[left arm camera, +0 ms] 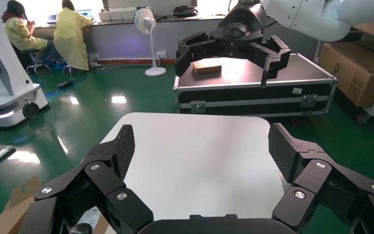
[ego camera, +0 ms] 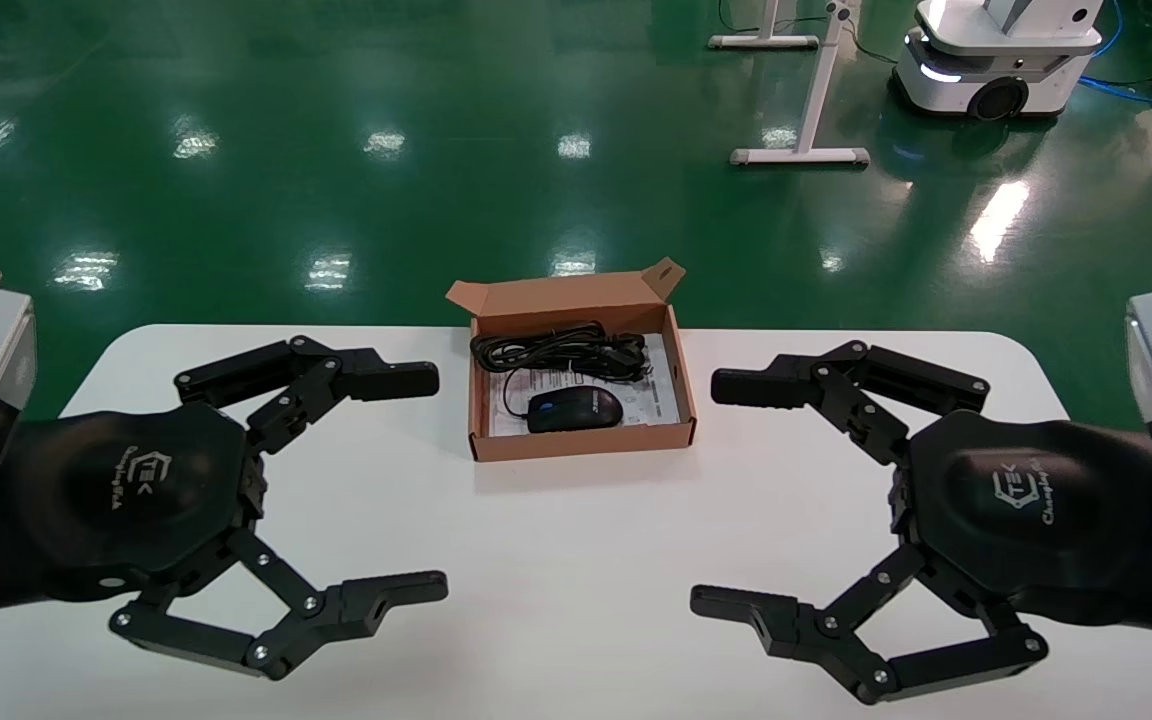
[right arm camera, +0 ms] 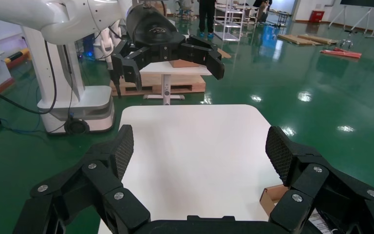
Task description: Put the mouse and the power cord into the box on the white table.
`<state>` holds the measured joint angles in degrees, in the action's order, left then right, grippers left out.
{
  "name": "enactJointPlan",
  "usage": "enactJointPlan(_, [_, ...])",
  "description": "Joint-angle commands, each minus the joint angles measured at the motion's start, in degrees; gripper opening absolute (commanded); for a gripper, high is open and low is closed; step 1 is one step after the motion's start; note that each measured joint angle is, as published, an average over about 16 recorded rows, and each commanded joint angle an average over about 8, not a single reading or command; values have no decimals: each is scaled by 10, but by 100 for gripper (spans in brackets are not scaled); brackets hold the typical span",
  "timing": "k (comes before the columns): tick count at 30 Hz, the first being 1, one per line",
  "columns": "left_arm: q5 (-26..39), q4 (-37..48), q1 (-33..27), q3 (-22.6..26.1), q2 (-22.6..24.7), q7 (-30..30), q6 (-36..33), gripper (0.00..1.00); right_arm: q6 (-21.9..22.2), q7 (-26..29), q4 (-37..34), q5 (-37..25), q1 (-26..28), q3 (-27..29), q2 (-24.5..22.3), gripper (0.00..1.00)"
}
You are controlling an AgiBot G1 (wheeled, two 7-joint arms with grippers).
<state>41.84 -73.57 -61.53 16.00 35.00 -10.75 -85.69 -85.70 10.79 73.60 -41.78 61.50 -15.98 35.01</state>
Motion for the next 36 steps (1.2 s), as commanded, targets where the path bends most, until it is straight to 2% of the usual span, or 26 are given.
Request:
enactJointPlan(1, [0,0,0,0,0,0,0,100,0,0,0,0,0,0,0,100])
enactJointPlan(36, [1,1,-1,1,1,0,1,100,0,0,0,-1,1,0,0,100])
